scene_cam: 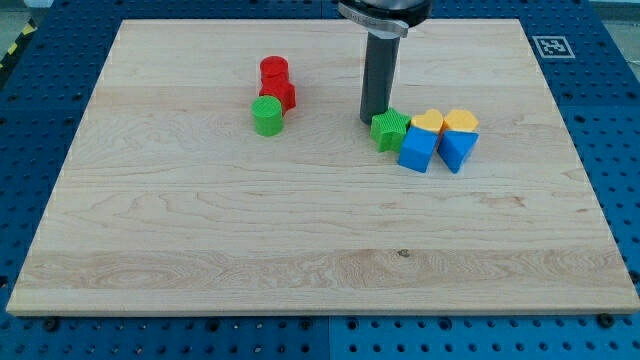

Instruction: Move green circle closer to the green star

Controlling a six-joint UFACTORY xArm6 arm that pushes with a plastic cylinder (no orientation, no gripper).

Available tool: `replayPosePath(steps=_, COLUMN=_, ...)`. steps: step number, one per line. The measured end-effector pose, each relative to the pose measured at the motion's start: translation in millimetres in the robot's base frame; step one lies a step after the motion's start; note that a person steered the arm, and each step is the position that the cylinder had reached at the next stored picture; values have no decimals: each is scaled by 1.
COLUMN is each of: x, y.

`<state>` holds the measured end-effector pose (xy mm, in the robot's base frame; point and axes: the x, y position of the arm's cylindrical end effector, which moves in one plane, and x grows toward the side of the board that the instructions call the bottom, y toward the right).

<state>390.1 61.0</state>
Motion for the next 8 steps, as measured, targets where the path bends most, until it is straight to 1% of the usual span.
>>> replayPosePath(steps=1, x=17, y=-10)
replayPosePath(steps=2, x=41, y=-41)
replayPosePath(steps=4, x=51, y=-85)
replayPosePath(steps=5, x=57, y=-131)
replayPosePath(steps=6, x=55, y=-175)
replayPosePath(steps=7, x=19, y=-183)
replayPosePath(steps=8, x=-3, y=-182)
